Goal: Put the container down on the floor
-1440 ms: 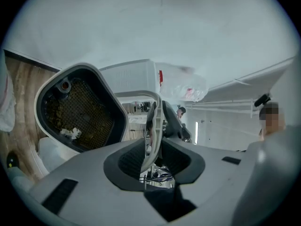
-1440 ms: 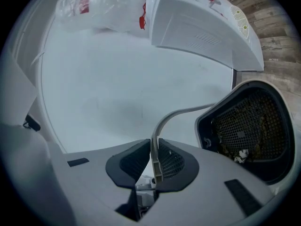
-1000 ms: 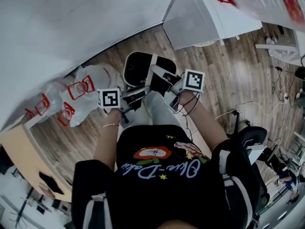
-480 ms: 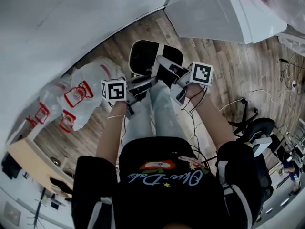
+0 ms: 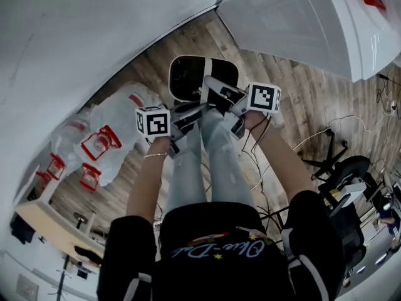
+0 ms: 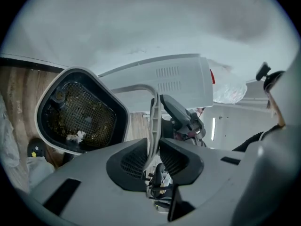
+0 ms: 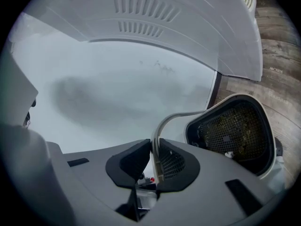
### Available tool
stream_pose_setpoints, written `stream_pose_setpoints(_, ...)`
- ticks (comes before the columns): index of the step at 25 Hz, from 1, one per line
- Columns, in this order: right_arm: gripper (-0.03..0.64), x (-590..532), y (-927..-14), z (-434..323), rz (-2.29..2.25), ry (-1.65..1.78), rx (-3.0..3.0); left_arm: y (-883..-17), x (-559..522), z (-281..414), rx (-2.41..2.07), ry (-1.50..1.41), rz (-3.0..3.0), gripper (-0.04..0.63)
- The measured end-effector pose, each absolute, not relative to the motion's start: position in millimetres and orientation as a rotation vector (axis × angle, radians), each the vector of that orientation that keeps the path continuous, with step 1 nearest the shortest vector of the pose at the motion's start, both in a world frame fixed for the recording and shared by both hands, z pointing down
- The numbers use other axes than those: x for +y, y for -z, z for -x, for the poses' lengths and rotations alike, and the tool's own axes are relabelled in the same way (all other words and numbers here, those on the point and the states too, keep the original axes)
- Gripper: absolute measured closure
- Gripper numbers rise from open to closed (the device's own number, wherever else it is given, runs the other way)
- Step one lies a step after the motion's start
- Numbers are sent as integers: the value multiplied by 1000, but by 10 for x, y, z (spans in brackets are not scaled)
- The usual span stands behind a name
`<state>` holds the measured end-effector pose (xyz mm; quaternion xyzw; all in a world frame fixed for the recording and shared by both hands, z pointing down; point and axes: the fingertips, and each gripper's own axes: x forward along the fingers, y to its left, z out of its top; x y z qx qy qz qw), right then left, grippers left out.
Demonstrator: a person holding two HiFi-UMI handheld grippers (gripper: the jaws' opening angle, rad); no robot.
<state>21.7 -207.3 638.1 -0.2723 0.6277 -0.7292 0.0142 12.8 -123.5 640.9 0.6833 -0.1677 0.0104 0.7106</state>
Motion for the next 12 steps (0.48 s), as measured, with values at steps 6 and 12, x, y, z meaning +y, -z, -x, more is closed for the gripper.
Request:
stream_pose_setpoints(6, 574, -2164, -6650, -128, 797, 2267, 1997, -6748, -1299, -132, -387, -5, -1504, 520)
stream_pose_setpoints(12, 574, -2201, -6940, -139, 808, 2302, 2004, -7031, -1330, -154, -414, -19, -1474, 517)
